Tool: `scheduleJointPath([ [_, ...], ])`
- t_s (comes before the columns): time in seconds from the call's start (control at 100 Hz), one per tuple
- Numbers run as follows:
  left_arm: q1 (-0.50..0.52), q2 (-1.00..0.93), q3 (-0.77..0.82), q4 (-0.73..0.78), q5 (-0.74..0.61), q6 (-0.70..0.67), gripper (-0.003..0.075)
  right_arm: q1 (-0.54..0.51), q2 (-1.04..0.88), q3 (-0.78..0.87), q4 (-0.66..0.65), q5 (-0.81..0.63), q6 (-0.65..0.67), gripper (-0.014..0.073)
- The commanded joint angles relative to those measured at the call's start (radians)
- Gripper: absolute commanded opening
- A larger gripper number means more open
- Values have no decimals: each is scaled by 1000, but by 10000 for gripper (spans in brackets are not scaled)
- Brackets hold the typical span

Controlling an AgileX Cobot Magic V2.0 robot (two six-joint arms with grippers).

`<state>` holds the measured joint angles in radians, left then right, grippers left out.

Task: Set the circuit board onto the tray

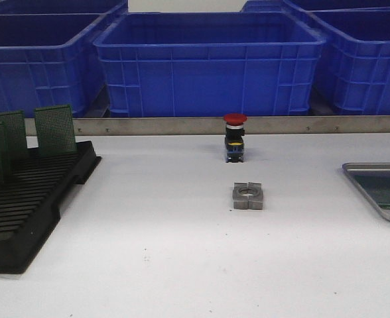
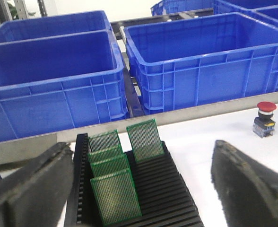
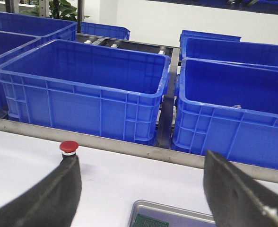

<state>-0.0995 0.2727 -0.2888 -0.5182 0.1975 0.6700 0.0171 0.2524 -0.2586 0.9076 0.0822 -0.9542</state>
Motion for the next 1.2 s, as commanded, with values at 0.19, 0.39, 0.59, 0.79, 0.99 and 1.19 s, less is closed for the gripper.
scheduleJointPath([
  [0.19,3,5,-25,-23,-83,-12,291,-1,5,-23,11,-92,-9,183],
  [0.39,3,5,-25,-23,-83,-12,17,-1,5,-23,12,-92,-9,-67],
  [0.59,3,5,-25,-23,-83,-12,-18,-1,5,-23,12,-92,-9,-69],
  [0.79,3,5,-25,-23,-83,-12,-18,-1,5,-23,12,-92,-9,-69],
  [0.99,3,5,-25,-23,-83,-12,-19,-1,5,-23,12,-92,-9,-69],
  [1.19,3,5,-25,-23,-83,-12,-18,-1,5,-23,12,-92,-9,-69],
])
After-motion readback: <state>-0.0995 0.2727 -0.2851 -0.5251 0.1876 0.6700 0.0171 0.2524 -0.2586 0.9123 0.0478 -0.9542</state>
